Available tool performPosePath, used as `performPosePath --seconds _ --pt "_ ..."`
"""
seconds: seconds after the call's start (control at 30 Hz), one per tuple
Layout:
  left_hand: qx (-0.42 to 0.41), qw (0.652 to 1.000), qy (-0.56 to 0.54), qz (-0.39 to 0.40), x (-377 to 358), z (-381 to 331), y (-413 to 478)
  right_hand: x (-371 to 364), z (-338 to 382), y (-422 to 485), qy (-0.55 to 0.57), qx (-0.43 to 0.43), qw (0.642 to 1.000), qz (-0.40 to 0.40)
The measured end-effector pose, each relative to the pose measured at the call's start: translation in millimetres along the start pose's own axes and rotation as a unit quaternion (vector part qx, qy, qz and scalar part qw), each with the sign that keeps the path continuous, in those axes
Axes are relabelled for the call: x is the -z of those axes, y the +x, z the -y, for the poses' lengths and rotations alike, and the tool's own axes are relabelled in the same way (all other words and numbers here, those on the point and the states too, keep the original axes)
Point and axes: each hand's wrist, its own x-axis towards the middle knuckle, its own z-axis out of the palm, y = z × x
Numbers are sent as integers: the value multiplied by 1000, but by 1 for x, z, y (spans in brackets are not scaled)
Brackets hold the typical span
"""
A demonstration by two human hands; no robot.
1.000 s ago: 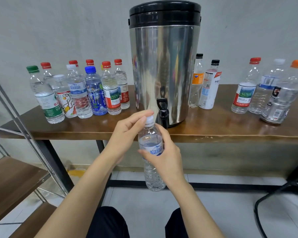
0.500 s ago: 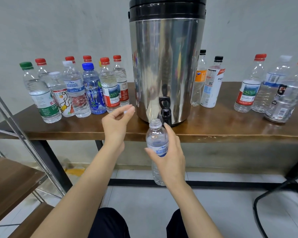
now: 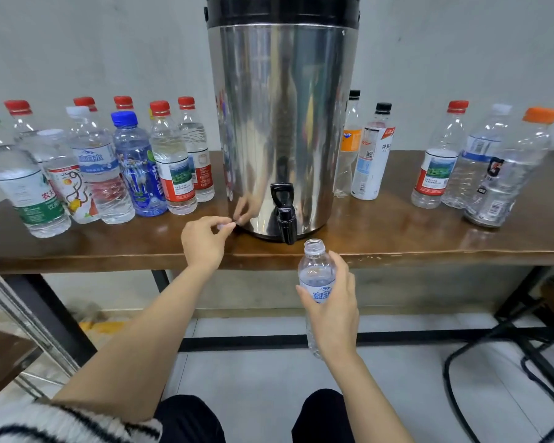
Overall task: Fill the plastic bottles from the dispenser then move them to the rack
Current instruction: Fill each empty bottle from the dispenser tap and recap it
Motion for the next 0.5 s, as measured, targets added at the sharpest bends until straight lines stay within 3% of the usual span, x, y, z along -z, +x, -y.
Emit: performPosePath --seconds 0.13,0.23,0.33,0.5 --pt "-24 994 105 -14 -3 5 -4 -6 -7 0 -23 -9 999 21" --pt "-25 994 108 -8 -4 5 -3 -11 -5 -1 -27 3 999 35" --pt "-30 999 30 -27 2 -5 -2 -16 -1 -2 -21 16 999 41" --pt "-168 974 -141 -49 32 -56 -26 -22 7 0 -16 25 999 44"
